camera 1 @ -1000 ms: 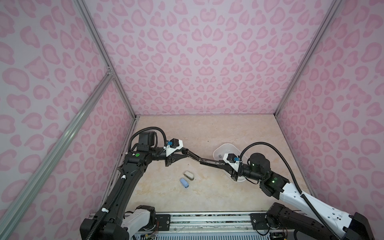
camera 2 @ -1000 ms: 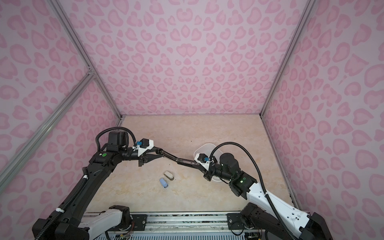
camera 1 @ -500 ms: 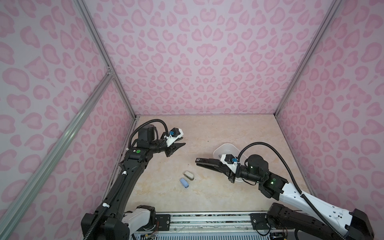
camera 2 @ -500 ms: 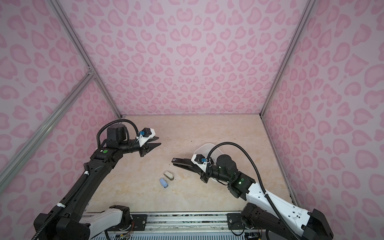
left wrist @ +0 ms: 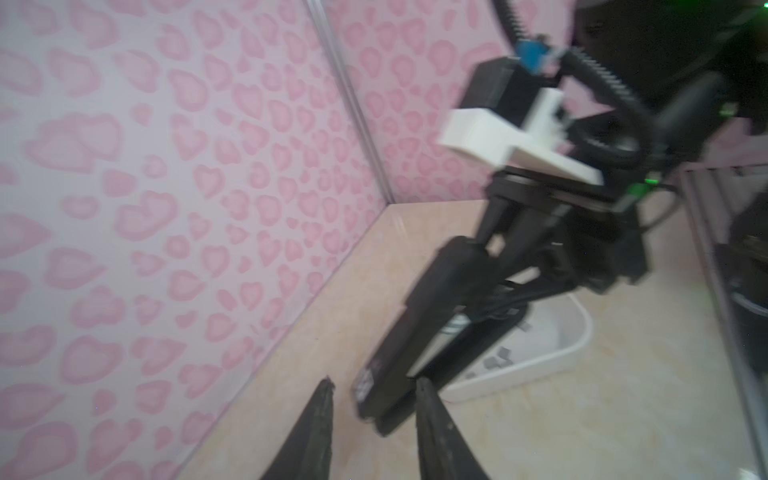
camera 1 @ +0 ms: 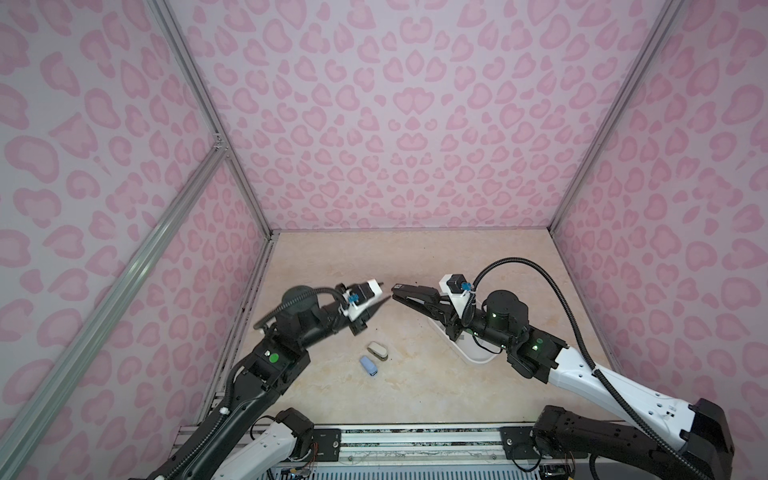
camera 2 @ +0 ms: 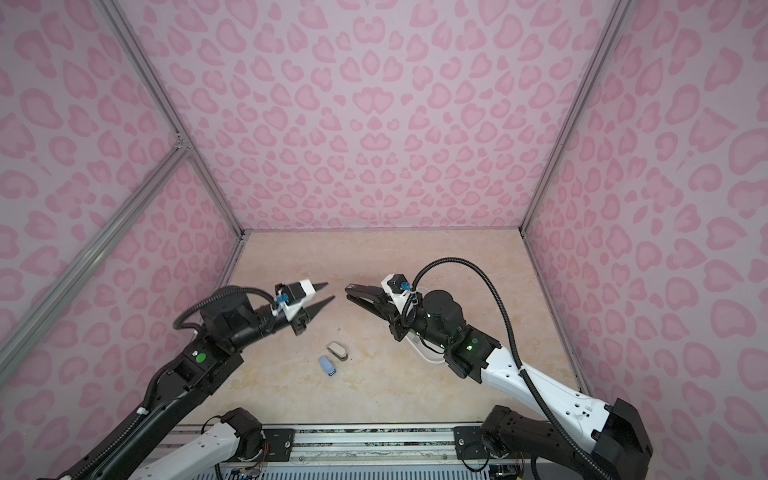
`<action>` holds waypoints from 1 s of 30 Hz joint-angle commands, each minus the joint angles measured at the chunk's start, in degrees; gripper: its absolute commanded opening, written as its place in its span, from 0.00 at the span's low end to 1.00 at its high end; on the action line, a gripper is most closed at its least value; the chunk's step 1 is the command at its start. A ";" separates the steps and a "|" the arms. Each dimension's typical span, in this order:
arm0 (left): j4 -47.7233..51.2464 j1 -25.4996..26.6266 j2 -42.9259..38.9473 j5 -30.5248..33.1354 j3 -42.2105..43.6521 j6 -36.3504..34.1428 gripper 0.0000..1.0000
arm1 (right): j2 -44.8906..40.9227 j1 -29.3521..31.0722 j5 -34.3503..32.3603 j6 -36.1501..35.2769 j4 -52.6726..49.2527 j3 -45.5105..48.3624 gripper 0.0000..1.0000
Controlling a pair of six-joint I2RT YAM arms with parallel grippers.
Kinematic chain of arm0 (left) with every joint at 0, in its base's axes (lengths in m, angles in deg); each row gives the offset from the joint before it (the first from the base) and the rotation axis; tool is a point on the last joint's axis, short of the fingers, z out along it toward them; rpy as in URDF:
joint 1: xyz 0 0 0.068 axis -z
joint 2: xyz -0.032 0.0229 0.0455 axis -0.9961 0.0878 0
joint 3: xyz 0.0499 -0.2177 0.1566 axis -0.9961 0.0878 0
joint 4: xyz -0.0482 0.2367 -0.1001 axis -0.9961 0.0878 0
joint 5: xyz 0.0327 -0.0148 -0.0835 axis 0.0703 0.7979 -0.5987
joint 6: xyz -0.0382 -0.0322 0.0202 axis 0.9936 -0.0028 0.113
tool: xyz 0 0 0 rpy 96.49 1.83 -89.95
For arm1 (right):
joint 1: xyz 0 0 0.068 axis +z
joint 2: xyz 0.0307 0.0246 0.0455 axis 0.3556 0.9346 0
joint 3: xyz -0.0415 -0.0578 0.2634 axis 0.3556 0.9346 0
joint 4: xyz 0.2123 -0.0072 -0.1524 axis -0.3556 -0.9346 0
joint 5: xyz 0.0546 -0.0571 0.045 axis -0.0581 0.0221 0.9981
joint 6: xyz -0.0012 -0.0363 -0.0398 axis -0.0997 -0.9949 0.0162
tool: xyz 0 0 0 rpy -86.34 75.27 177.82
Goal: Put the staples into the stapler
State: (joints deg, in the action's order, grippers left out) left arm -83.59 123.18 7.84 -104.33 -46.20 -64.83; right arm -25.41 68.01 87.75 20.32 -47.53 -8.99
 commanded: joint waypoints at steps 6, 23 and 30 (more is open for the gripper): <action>-8.38 10.32 3.57 17.51 3.67 -0.73 0.35 | 1.85 3.07 1.86 -0.88 5.25 0.25 0.00; -10.35 12.06 11.43 23.40 1.94 -3.57 0.44 | 0.96 4.94 5.04 2.38 8.17 2.01 0.00; -9.29 12.06 14.78 25.25 0.74 -5.09 0.46 | 0.09 5.28 4.75 3.62 8.90 2.58 0.00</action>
State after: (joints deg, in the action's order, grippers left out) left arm -91.90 135.33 21.52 -82.12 -44.67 -68.67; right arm -24.60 72.58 86.06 23.55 -47.59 -6.32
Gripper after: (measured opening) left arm 0.455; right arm 0.162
